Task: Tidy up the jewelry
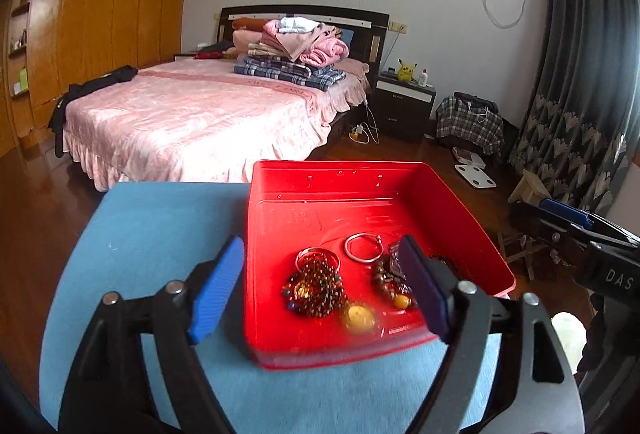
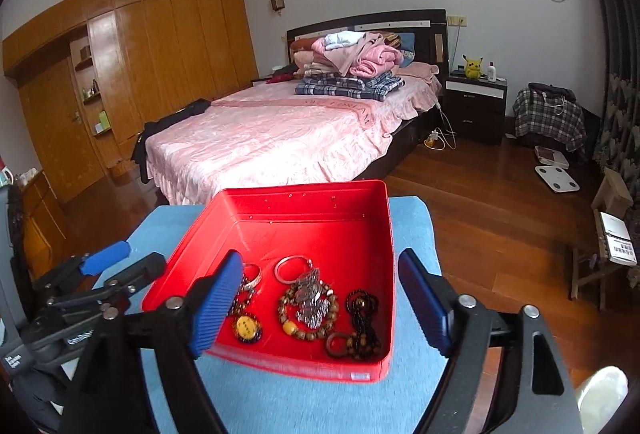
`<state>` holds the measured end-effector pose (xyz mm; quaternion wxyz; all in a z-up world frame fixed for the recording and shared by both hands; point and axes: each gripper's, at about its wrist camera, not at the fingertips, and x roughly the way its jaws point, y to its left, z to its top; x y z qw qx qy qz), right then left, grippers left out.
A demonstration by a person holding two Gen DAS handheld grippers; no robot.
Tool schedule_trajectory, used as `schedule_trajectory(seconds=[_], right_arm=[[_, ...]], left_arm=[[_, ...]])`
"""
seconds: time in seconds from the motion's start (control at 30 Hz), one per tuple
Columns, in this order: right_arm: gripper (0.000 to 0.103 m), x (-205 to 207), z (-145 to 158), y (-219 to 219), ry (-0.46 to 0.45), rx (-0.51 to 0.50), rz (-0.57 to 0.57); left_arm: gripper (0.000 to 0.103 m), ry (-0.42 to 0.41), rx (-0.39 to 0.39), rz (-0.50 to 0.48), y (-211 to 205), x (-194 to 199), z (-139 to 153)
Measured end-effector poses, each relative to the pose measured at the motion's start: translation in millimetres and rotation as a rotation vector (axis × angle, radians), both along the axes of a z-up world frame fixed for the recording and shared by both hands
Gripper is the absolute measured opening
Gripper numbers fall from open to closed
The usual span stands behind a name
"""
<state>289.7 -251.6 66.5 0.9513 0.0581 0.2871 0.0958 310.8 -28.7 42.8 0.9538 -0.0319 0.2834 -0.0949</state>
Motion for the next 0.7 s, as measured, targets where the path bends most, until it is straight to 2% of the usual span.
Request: schedule_trajectory(seconds=[0.27,0.7], right_arm=[[0.097,-40.8,4.8,4.1,-0.019,0.001,0.02],[0.097,-77.8,29.2,2.0,-0.052,0.003,0.018]], left_arm=[[0.094,-0.009,0.006,0.031,6.5,-38.7,10.7],[0.098,-0.072,0.028,0.062,8.9,-83.7,44.2]])
